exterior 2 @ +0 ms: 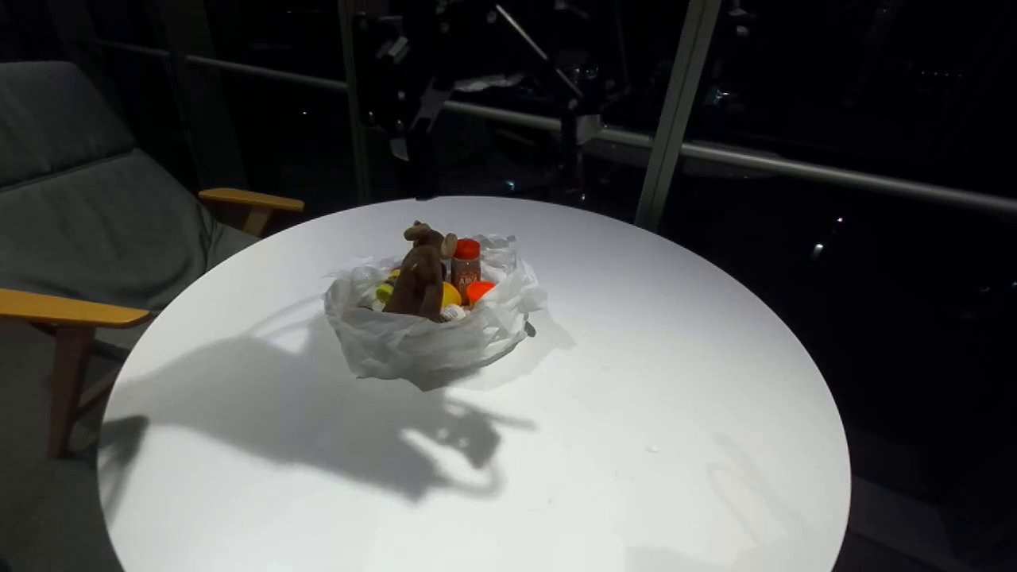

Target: Remove the contents from the plastic.

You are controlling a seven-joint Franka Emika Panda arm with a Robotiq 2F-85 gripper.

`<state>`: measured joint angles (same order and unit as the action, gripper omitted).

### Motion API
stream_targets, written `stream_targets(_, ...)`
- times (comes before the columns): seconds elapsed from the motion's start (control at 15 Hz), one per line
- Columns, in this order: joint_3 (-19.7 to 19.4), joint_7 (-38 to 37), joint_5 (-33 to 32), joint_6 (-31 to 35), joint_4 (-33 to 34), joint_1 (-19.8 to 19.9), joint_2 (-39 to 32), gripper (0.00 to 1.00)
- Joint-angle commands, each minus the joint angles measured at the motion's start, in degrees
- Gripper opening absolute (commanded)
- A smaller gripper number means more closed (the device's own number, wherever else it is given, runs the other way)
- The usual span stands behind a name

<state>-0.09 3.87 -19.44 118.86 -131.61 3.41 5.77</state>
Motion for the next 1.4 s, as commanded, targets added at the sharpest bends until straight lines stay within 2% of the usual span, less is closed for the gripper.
stream_targets(0.0,2.86,-2.27,0.58,0.54,9.86,-4.02,-11.11,1.00)
stream_targets(0.2,4.60,-2.75,-0.09,1.20,17.43,-7.16,-20.64,1.00)
stream_targets(0.53,6.09,2.40,2.63,2.98,30.98,-10.09,-36.05,1.00)
stream_targets(0.87,5.85,4.79,5.12,4.43,41.54,-10.65,-46.29,1.00)
stream_targets(1.2,4.74,4.59,4.79,3.50,50.07,-11.36,-52.94,1.00)
stream_targets(1.27,4.64,5.01,4.66,3.23,51.36,-11.36,-54.02,0.80)
stream_targets(1.33,4.86,6.12,4.86,2.61,52.27,-11.10,-54.78,0.74)
